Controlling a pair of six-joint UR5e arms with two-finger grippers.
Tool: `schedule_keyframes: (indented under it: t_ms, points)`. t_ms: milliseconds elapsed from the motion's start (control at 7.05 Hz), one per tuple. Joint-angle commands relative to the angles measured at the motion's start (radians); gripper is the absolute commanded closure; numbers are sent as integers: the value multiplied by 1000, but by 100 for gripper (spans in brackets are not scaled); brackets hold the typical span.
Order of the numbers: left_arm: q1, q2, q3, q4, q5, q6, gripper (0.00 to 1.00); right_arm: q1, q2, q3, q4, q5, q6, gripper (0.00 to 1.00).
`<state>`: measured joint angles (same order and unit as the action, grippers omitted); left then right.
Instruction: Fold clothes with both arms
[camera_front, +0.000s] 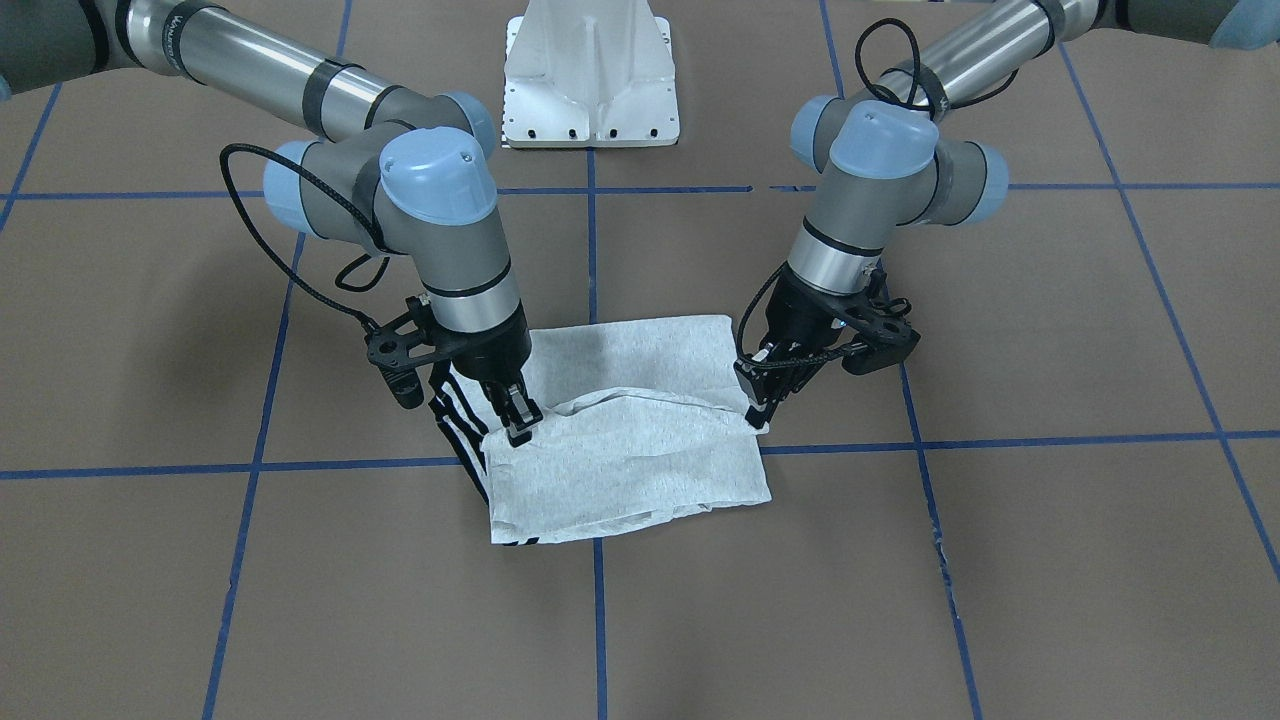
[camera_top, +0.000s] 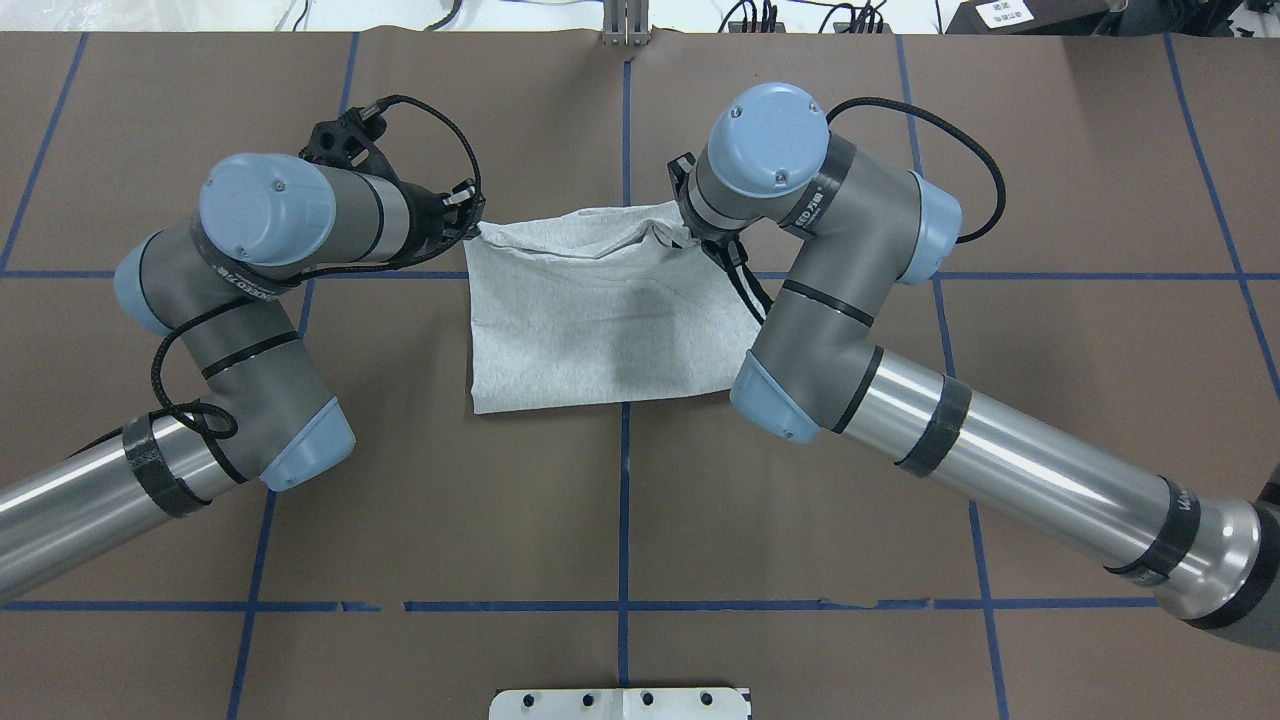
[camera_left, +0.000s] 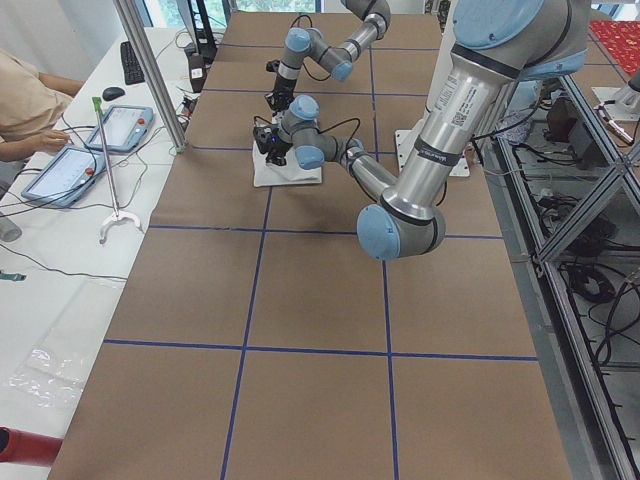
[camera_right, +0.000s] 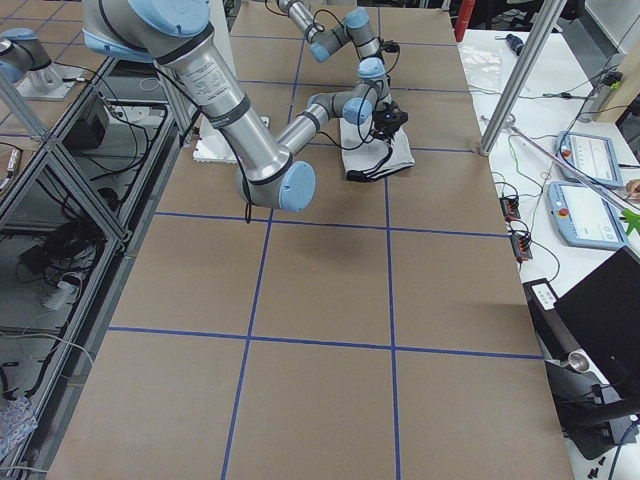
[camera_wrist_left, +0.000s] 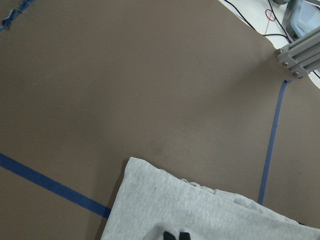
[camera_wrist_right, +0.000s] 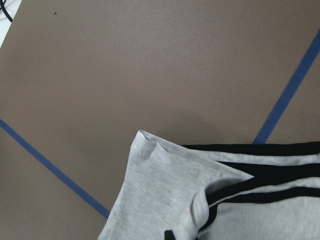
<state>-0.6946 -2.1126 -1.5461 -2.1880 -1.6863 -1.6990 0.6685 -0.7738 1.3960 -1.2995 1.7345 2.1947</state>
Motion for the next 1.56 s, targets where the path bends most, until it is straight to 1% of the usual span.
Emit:
schedule_keyframes:
  t_ms: [0, 142, 284, 425, 567, 709, 851, 993, 1134, 1276, 1418]
  points:
    - [-41, -3, 44, -36, 2, 59, 44, 61, 63, -150, 98, 40, -94, 1]
    - [-58, -3, 67, -39, 2, 105, 4, 133, 68, -179, 112, 112, -184, 0]
    - [-83, -3, 70, -42, 0, 113, 0, 195, 65, -196, 111, 164, -279, 0]
    - [-103, 0, 69, -61, -6, 228, 0, 210, 45, -195, 111, 168, -335, 0]
    - [-146, 19, 69, -71, -53, 401, 0, 232, 18, -192, 106, 171, -442, 0]
    - [-214, 75, 61, -73, -190, 631, 0, 287, -52, -175, 109, 242, -618, 0]
    - [-315, 124, 40, -66, -326, 877, 0, 365, -140, -140, 108, 335, -821, 0]
    - [-421, 187, 40, -62, -428, 1102, 0, 475, -222, -106, 99, 438, -1037, 0]
    - [-509, 248, 46, -53, -465, 1322, 0, 564, -287, -100, 98, 511, -1222, 0]
    - [-592, 264, 50, 2, -510, 1454, 0, 618, -358, -94, 100, 543, -1403, 0]
    - [-662, 263, 49, 124, -551, 1595, 0, 664, -445, -91, 98, 580, -1626, 0]
